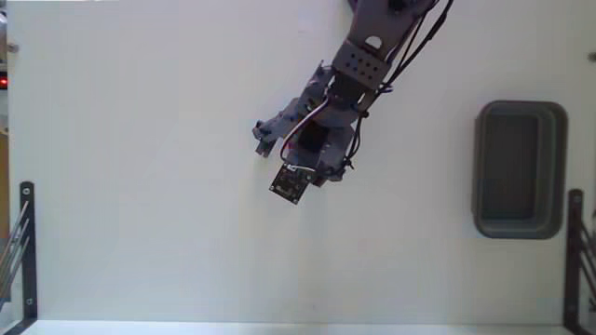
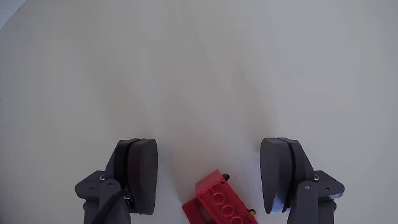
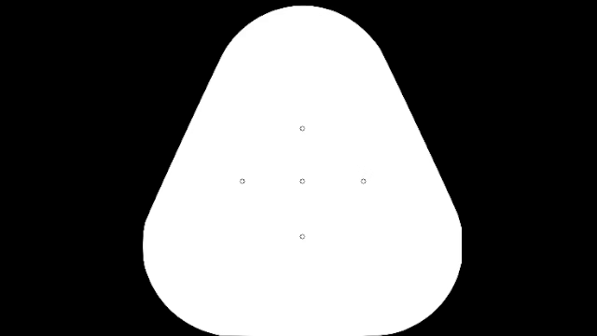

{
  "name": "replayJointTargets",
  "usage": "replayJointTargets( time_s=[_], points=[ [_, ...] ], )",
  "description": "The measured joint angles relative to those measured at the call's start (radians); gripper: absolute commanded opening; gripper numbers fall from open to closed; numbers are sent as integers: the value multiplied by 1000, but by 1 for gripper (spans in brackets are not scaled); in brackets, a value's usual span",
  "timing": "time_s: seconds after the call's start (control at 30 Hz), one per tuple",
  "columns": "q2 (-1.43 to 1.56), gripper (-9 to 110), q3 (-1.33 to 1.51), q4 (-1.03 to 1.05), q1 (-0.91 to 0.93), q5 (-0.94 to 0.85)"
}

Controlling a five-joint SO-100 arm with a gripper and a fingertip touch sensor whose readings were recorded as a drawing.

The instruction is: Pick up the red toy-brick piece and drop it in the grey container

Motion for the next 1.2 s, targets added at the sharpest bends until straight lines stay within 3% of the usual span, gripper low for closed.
replayJointTargets(
  time_s=[1.2],
  points=[
    [9, 96, -12, 48, -2, 0]
  ],
)
